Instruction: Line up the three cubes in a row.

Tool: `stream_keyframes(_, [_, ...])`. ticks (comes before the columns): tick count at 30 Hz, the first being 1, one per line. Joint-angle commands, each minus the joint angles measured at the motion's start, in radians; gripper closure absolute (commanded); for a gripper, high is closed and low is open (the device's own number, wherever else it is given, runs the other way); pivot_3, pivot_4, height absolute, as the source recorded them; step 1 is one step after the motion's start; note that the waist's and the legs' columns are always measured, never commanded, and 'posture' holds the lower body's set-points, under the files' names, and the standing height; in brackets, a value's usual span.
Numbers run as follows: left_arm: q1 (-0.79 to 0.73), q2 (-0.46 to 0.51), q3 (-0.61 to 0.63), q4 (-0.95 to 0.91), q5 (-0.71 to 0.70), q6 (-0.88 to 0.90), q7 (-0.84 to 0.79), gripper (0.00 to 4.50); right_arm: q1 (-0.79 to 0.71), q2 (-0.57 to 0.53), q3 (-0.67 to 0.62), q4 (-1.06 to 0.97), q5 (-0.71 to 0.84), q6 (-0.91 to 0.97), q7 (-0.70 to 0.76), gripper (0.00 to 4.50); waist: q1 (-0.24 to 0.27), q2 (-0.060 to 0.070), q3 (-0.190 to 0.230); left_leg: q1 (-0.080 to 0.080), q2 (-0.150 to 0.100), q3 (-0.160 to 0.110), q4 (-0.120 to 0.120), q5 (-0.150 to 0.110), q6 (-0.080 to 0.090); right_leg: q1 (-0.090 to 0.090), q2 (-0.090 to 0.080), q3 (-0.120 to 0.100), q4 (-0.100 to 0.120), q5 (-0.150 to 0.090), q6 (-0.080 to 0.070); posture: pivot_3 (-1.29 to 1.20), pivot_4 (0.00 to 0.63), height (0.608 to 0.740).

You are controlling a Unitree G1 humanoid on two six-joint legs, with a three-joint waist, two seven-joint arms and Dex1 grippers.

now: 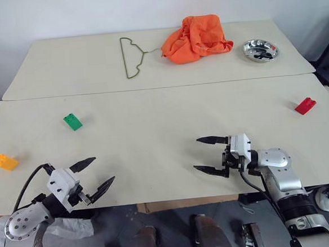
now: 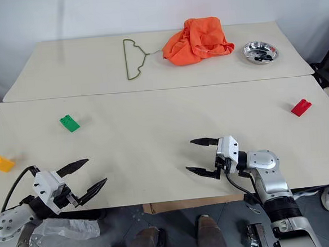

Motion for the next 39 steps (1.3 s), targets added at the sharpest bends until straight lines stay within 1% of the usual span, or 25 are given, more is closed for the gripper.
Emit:
stream_keyframes(1, [-0.017, -0.011, 0.015, -0.037, -0.026, 0.027, 0.032, 0.08, 0.005, 0.026, -0.054, -0.007, 0.061, -0.007, -0.036, 0.00, 0.000, 0.000, 0.000, 0.000, 0.000, 0.000, 0.000, 0.000, 0.000, 0.000, 0.000, 0.000, 0.000, 0.000, 0.000, 0.00, 0.150, 0.740])
stream_keyframes(4, [-0.046, -0.024, -0.005, -0.050, -0.077, 0.055, 0.007, 0.08, 0.019, 0.019, -0.070, -0.013, 0.063, -0.010, -0.050, 0.00, 0.000, 0.000, 0.000, 0.000, 0.000, 0.000, 0.000, 0.000, 0.000, 0.000, 0.000, 0.000, 0.000, 0.000, 0.000, 0.00, 0.150, 0.740])
stream_keyframes(5, [-0.066, -0.037, -0.029, -0.059, -0.078, 0.031, -0.009, 0.08, 0.034, 0.012, -0.095, -0.020, 0.056, -0.018, -0.083, 0.00, 0.002, 0.000, 0.000, 0.000, 0.000, 0.000, 0.000, 0.000, 0.000, 0.000, 0.000, 0.000, 0.000, 0.000, 0.000, 0.00, 0.150, 0.740])
stream_keyframes(8, [-0.143, -0.061, -0.119, -0.085, -0.057, 0.029, -0.019, 0.08, 0.086, 0.006, -0.211, -0.045, 0.058, -0.027, -0.241, 0.00, 0.025, 0.000, 0.000, 0.000, -0.001, 0.000, 0.001, 0.000, 0.000, 0.000, -0.001, -0.001, 0.000, 0.000, 0.000, 0.00, 0.150, 0.740])
stream_keyframes(11, [-0.206, -0.059, -0.190, -0.082, -0.061, 0.063, -0.057, 0.08, 0.149, -0.006, -0.340, -0.055, 0.096, 0.027, -0.380, 0.00, 0.029, 0.000, 0.000, -0.001, -0.002, 0.000, 0.002, 0.000, 0.000, 0.001, -0.001, -0.001, 0.000, 0.000, 0.001, 0.00, 0.150, 0.740])
stream_keyframes(14, [-0.266, -0.055, -0.253, -0.077, -0.067, 0.104, -0.091, 0.08, 0.208, -0.027, -0.484, 0.010, 0.081, 0.003, -0.531, 0.00, 0.030, 0.000, 0.000, 0.000, -0.002, 0.000, 0.001, 0.000, 0.000, 0.001, 0.000, -0.001, 0.000, 0.000, 0.001, 0.00, 0.150, 0.740])
stream_keyframes(16, [-0.299, -0.057, -0.287, -0.070, -0.061, 0.114, -0.111, 0.08, 0.233, -0.038, -0.548, 0.048, 0.065, -0.017, -0.607, 0.00, 0.028, 0.001, 0.000, 0.000, -0.002, 0.001, 0.001, 0.000, 0.000, 0.001, 0.000, -0.001, 0.000, 0.000, 0.001, 0.00, 0.150, 0.740])
stream_keyframes(19, [-0.345, -0.056, -0.348, -0.059, -0.045, 0.129, -0.150, 0.08, 0.264, -0.059, -0.613, 0.109, 0.022, -0.022, -0.724, 0.00, 0.020, 0.001, -0.001, 0.000, -0.001, 0.002, 0.001, 0.000, 0.000, 0.001, 0.000, 0.000, 0.001, 0.000, 0.001, 0.00, 0.150, 0.740])
stream_keyframes(21, [-0.365, -0.057, -0.374, -0.050, -0.038, 0.130, -0.168, 0.08, 0.273, -0.077, -0.628, 0.154, -0.021, -0.019, -0.796, 0.00, 0.014, 0.002, -0.001, 0.002, 0.000, 0.004, 0.000, 0.000, 0.000, 0.000, 0.001, 0.002, 0.001, 0.000, 0.001, 0.00, 0.150, 0.740])
stream_keyframes(23, [-0.396, -0.069, -0.400, -0.035, -0.025, 0.130, -0.170, 0.08, 0.268, -0.099, -0.624, 0.199, -0.036, -0.014, -0.810, 0.00, 0.013, 0.002, -0.001, 0.002, 0.000, 0.006, 0.000, 0.000, 0.001, 0.000, 0.002, 0.003, 0.002, 0.000, 0.001, 0.00, 0.150, 0.740])
stream_keyframes(24, [-0.408, -0.076, -0.409, -0.030, -0.023, 0.133, -0.169, 0.08, 0.257, -0.109, -0.621, 0.217, -0.037, 0.000, -0.822, 0.00, 0.013, 0.003, -0.002, 0.003, 0.000, 0.006, 0.000, 0.000, 0.001, 0.000, 0.002, 0.004, 0.002, 0.000, 0.001, 0.00, 0.150, 0.740])
stream_keyframes(28, [-0.438, -0.102, -0.404, -0.019, -0.031, 0.132, -0.147, 0.08, 0.174, -0.167, -0.593, 0.289, -0.038, 0.012, -0.795, 0.00, 0.011, 0.003, -0.002, 0.003, -0.001, 0.008, 0.000, 0.001, 0.002, 0.001, 0.002, 0.005, 0.002, 0.001, 0.002, 0.00, 0.150, 0.740])
stream_keyframes(31, [-0.432, -0.104, -0.386, -0.017, -0.028, 0.130, -0.130, 0.08, 0.065, -0.242, -0.567, 0.404, -0.066, 0.013, -0.781, 0.00, 0.011, 0.003, -0.002, 0.003, -0.001, 0.008, 0.000, 0.001, 0.002, 0.001, 0.002, 0.006, 0.002, 0.001, 0.002, 0.00, 0.150, 0.740])
stream_keyframes(32, [-0.423, -0.103, -0.382, -0.018, -0.023, 0.126, -0.123, 0.08, -0.004, -0.282, -0.543, 0.473, -0.083, 0.024, -0.762, 0.00, 0.010, 0.003, -0.002, 0.003, -0.001, 0.009, 0.000, 0.001, 0.002, 0.001, 0.002, 0.006, 0.002, 0.001, 0.002, 0.00, 0.150, 0.740])
stream_keyframes(35, [-0.406, -0.103, -0.379, -0.024, -0.016, 0.120, -0.110, 0.08, -0.139, -0.350, -0.489, 0.617, -0.120, 0.029, -0.715, 0.00, 0.009, 0.003, -0.002, 0.003, -0.001, 0.009, 0.000, 0.001, 0.003, 0.001, 0.002, 0.006, 0.001, 0.001, 0.002, 0.00, 0.150, 0.740])
stream_keyframes(38, [-0.367, -0.106, -0.373, -0.057, -0.012, 0.120, -0.088, 0.08, -0.301, -0.398, -0.412, 0.747, -0.199, 0.050, -0.742, 0.00, 0.006, 0.003, -0.002, 0.003, -0.001, 0.009, 0.000, 0.001, 0.003, 0.001, 0.002, 0.006, 0.001, 0.001, 0.002, 0.00, 0.150, 0.740])
stream_keyframes(39, [-0.349, -0.108, -0.370, -0.071, -0.010, 0.121, -0.076, 0.08, -0.360, -0.400, -0.400, 0.782, -0.213, 0.063, -0.781, 0.00, 0.003, 0.003, -0.002, 0.003, -0.001, 0.010, 0.000, 0.001, 0.003, 0.001, 0.002, 0.007, 0.001, 0.001, 0.002, 0.00, 0.150, 0.740])
